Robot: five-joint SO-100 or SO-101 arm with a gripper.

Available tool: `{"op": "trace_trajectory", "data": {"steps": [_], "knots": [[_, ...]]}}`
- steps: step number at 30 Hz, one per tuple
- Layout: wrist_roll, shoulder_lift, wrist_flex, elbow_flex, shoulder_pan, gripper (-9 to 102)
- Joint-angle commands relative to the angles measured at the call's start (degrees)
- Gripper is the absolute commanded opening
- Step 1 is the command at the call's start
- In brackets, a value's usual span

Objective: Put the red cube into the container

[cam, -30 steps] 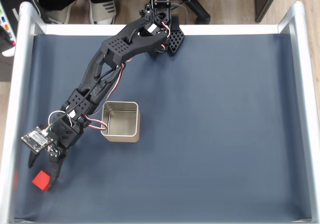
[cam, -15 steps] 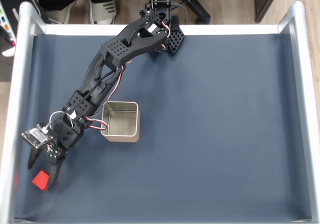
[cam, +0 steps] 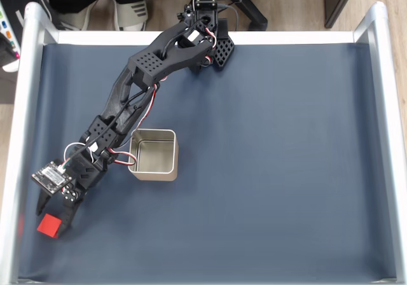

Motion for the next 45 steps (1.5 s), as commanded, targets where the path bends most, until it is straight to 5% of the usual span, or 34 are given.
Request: {"op": "trace_trajectory", "data": {"steps": [1, 29, 45], "knots": [[-0.79, 0.70, -1.14, -0.44, 0.00, 24], [-5.27, 7.47, -0.70, 10.72, -0.70, 1], [3.34, 27.42, 11.69, 21.97, -8.70, 0]]}}
